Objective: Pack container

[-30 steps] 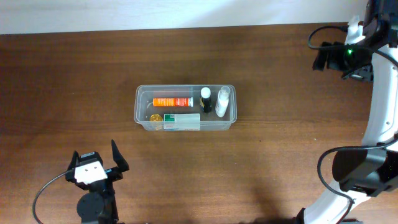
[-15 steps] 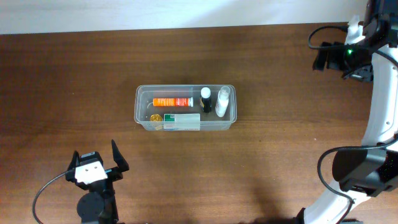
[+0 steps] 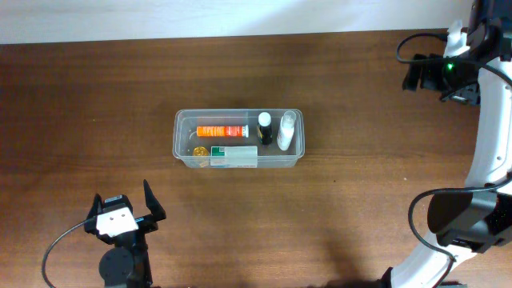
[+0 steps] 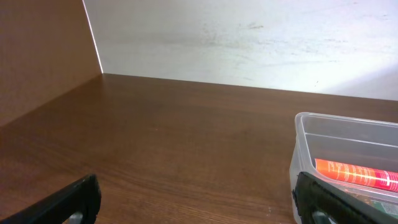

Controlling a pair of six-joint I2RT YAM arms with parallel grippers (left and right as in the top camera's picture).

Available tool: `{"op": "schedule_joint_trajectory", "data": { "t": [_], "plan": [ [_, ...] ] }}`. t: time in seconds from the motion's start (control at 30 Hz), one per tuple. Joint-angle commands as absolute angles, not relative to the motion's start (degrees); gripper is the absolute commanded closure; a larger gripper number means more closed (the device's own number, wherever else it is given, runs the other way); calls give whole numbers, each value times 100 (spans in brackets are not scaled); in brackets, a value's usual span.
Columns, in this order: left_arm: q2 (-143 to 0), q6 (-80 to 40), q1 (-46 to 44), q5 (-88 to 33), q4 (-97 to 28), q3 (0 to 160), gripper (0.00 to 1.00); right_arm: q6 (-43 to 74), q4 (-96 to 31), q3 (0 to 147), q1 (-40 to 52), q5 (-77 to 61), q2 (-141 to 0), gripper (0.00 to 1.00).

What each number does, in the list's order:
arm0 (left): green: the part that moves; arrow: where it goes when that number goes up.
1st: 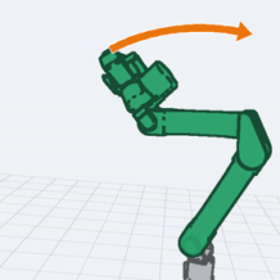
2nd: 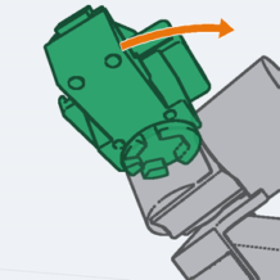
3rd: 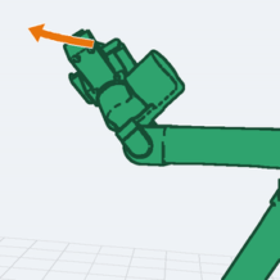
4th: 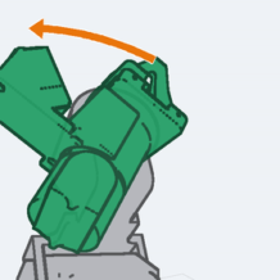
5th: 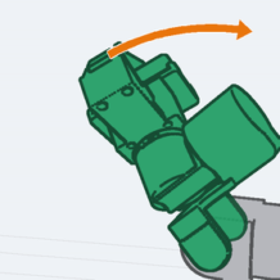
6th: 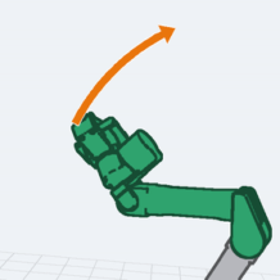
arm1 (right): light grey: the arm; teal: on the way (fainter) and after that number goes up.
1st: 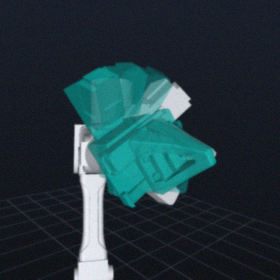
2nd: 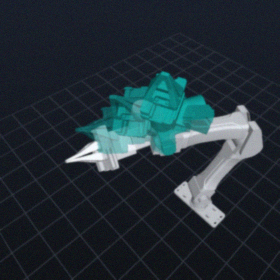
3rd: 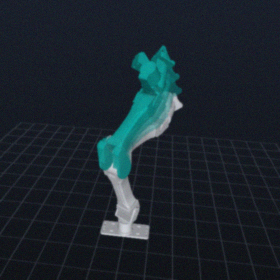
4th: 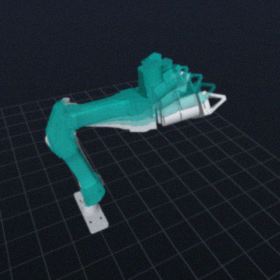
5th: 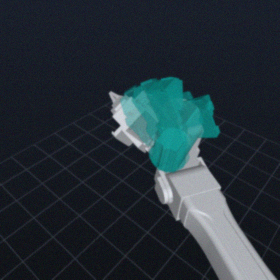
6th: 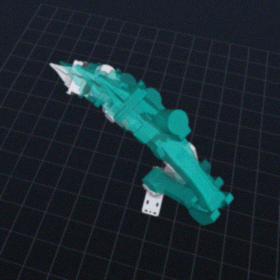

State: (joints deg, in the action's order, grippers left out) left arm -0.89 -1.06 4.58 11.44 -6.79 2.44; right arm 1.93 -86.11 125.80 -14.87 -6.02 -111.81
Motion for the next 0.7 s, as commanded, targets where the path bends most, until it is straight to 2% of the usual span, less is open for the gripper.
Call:
{"op": "schedule_joint_trajectory", "data": {
  "t": [0.0,0.23,0.47,0.6,0.67],
  "plan": [
    [-30,-14,434,1181,-644,185,1,217,-8611,12661,-1494,-572,-11137,2],
    [-30,-14,434,1181,-644,185,1,217,-8611,12661,-1247,-572,-10578,2],
    [-30,-14,434,1181,-644,185,1,176,-8547,12658,-395,-316,-9539,2],
    [-30,-14,434,1181,-644,185,1,174,-7629,12372,200,-5,-8833,2],
    [-30,-14,434,1181,-644,185,1,169,-6761,11858,438,121,-8361,2]
  ]
}}
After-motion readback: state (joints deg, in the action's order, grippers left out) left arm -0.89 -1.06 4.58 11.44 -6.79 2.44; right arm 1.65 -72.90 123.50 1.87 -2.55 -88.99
